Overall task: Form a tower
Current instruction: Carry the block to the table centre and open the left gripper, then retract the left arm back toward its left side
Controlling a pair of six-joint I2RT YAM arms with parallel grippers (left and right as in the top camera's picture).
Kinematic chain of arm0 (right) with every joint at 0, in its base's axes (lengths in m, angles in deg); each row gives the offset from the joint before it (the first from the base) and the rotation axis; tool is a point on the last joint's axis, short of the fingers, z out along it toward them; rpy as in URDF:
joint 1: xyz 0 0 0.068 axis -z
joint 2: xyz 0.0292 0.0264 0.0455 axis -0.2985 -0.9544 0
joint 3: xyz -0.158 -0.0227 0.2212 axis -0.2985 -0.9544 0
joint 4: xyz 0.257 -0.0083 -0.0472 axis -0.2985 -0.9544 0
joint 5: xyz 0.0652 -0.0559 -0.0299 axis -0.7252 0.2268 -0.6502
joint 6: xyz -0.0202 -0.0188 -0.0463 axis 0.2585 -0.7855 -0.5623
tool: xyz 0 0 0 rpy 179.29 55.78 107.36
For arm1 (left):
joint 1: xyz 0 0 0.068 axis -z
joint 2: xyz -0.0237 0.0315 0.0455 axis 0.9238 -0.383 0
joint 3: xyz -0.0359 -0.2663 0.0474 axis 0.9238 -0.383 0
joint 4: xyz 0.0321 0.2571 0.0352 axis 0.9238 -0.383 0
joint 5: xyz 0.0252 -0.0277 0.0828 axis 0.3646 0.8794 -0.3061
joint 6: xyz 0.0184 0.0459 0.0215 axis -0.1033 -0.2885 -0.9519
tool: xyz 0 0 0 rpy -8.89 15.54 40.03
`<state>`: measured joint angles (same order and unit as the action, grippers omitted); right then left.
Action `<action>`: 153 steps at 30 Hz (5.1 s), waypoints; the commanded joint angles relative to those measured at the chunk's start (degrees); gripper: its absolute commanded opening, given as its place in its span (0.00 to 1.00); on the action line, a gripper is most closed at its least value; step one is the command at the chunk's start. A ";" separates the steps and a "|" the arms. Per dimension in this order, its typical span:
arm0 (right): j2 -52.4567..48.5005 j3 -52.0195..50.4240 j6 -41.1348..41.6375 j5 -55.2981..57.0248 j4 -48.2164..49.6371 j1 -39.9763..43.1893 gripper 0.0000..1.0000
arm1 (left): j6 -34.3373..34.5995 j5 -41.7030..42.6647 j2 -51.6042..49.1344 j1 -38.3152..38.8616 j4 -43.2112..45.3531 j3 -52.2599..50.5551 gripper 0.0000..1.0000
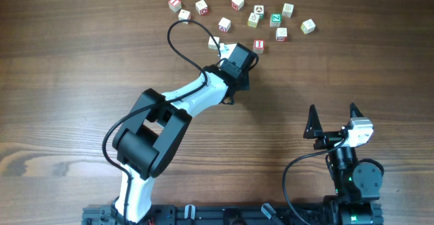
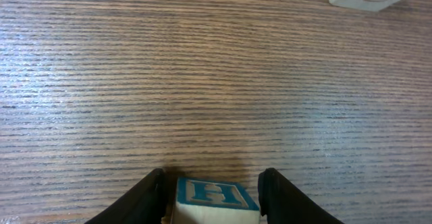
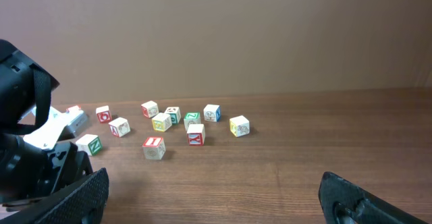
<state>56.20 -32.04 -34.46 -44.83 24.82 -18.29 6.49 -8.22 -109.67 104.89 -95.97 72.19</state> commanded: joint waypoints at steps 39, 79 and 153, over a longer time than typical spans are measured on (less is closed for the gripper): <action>0.33 -0.04 -0.81 -0.52 0.11 -0.17 1.00 | 1.53 -0.87 -1.44 -1.68 -3.76 2.23 0.60; 0.33 -0.04 -0.79 -0.52 0.11 -0.17 1.00 | -3.10 -1.55 30.12 -11.10 -24.74 6.03 1.00; 0.33 -0.04 -0.81 -0.52 0.11 -0.17 1.00 | -4.61 -11.76 70.25 -11.54 -78.42 5.73 1.00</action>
<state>56.20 -32.04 -34.46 -44.83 24.82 -18.29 2.77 -19.04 -39.53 93.65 -174.37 77.91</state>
